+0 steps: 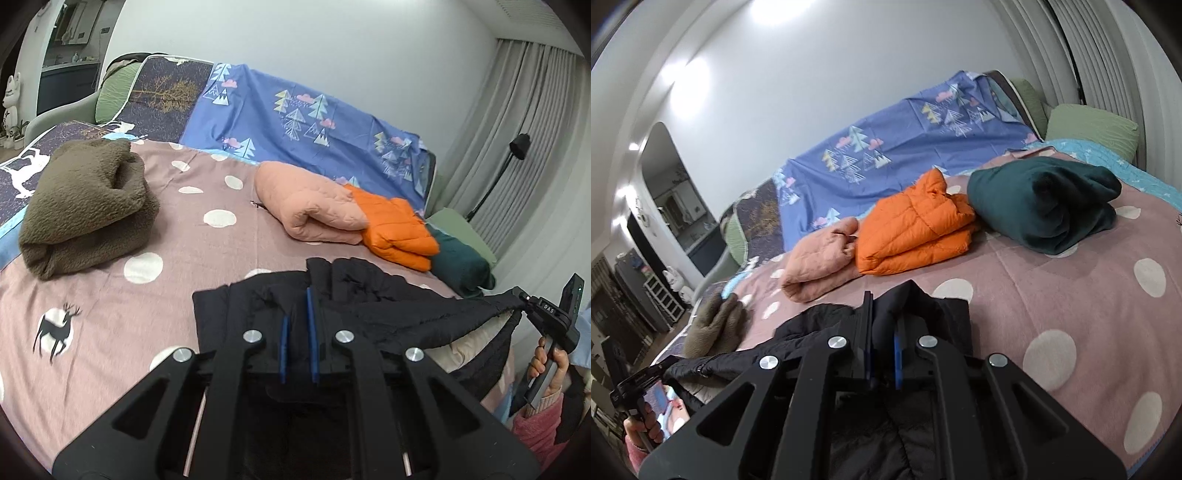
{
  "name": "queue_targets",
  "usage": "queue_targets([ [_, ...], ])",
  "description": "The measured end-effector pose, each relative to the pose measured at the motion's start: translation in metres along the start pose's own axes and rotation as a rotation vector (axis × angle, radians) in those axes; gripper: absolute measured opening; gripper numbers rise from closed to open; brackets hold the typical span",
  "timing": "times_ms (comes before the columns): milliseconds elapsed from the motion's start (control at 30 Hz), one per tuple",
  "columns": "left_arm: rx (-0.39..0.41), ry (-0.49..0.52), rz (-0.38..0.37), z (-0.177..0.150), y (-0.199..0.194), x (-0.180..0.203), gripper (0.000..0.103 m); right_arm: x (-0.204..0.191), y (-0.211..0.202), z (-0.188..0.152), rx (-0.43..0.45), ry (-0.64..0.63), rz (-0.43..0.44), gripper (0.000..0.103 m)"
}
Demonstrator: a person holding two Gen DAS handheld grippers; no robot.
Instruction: Fold large clothes
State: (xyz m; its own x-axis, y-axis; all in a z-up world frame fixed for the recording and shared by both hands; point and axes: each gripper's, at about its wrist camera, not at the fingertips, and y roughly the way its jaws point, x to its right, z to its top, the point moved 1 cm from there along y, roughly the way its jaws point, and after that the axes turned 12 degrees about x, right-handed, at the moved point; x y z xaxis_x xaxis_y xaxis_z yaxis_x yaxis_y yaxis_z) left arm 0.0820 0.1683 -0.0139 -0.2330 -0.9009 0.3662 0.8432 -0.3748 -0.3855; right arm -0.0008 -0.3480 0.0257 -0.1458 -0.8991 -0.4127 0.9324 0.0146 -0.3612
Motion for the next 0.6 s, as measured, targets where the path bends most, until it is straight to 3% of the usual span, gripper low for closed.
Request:
queue_targets([
  [233, -0.096, 0.001, 0.066, -0.01, 0.078, -0.022, 0.012, 0.018, 0.067, -0.016, -0.087, -0.004, -0.07, 0.01],
  [367, -0.155, 0.012, 0.065, -0.028, 0.114, -0.036, 0.015, 0.029, 0.088, -0.027, -0.122, 0.005, -0.127, 0.027],
  [467, -0.189, -0.055, 0.043, -0.028, 0.122, -0.046, 0.017, 0.03, 0.082, -0.024, -0.108, 0.016, -0.111, 0.03],
  [533, -0.165, -0.099, 0.007, -0.02, 0.115, -0.048, 0.03, 0.024, 0.068, -0.019, -0.078, -0.021, -0.106, 0.033],
  [567, -0.124, -0.111, -0.009, -0.013, 0.104, -0.048, 0.047, 0.021, 0.061, -0.017, -0.063, -0.04, -0.102, 0.038],
  [600, -0.084, -0.102, 0.0, -0.008, 0.094, -0.046, 0.072, 0.016, 0.051, -0.014, -0.042, -0.067, -0.094, 0.045],
])
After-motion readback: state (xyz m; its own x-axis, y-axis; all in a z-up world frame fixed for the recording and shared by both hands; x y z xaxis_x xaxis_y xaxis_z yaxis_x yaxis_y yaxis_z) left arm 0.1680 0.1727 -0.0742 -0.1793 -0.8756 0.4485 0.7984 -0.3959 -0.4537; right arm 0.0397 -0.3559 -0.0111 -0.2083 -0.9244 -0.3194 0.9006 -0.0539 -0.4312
